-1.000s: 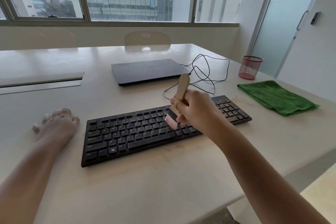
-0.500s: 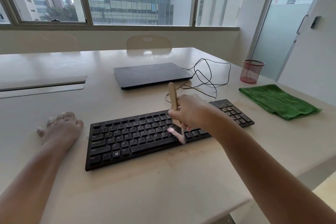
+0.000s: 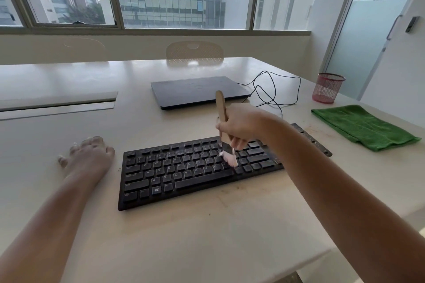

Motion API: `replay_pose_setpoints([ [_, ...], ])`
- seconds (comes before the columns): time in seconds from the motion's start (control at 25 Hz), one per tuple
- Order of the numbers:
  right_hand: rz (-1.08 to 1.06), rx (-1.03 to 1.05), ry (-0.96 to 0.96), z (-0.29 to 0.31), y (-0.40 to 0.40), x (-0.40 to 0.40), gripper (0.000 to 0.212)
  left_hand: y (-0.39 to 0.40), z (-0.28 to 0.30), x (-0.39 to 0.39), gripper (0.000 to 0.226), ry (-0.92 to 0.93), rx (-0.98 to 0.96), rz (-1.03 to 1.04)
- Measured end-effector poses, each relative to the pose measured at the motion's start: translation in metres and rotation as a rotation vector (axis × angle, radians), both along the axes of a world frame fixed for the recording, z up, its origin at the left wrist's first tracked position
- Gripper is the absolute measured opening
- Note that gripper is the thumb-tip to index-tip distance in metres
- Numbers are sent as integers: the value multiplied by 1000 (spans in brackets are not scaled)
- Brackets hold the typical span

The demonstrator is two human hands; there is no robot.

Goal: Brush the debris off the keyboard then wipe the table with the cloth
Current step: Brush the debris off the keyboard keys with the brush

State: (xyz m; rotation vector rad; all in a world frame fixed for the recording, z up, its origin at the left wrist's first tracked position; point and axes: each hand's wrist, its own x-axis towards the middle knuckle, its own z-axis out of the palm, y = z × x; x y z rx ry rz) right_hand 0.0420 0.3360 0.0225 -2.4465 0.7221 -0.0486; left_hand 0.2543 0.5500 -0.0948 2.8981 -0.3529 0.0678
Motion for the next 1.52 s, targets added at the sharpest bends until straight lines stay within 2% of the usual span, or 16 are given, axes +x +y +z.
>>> replay_pose_setpoints([
  [0.12, 12, -24, -119, 2, 1, 9, 34, 1, 1, 0, 38, -1, 0, -5],
  [0.32, -6, 30, 59, 1, -2, 3, 30, -1, 1, 0, 39, 3, -4, 0],
  [0.48, 49, -59, -135, 3, 5, 4, 32, 1, 0, 3, 39, -1, 6, -10],
  [0.68, 174, -86, 183, 1, 11, -20, 24, 0, -1, 5, 40, -6, 2, -10],
  [0.72, 159, -98, 159, 3, 9, -19, 24, 0, -1, 5, 40, -7, 2, -8],
  [0.8, 119, -38, -53, 1, 3, -11, 23, 1, -1, 4, 40, -3, 5, -8],
  [0.88, 146, 167, -262, -9, 7, -4, 14, 2, -1, 4, 40, -3, -2, -11],
  [0.92, 183, 278, -315, -18, 8, -1, 8, 2, -1, 4, 40, -3, -4, -10],
  [1.0, 199, 353, -336, -29, 7, -4, 4, 1, 0, 3, 41, -1, -8, -13],
  [1.08, 146, 181, -253, -27, -1, -14, 12, 0, 0, 3, 40, 7, -16, -13],
  [1.16, 83, -191, -160, -18, -2, -22, 18, 0, -1, 3, 40, 7, -22, -6],
  [1.2, 87, -237, -183, -16, 5, -22, 19, 0, -1, 4, 41, 4, -21, -4],
  [1.32, 238, -29, -279, -21, 37, -16, 22, 1, -1, 3, 43, -5, -19, -6],
  [1.44, 158, 11, -165, -22, 25, -12, 31, -1, 0, 1, 44, -4, -24, -7],
  [1.52, 95, 67, -180, -14, 16, -15, 25, -1, -1, 2, 44, -1, -25, -7],
])
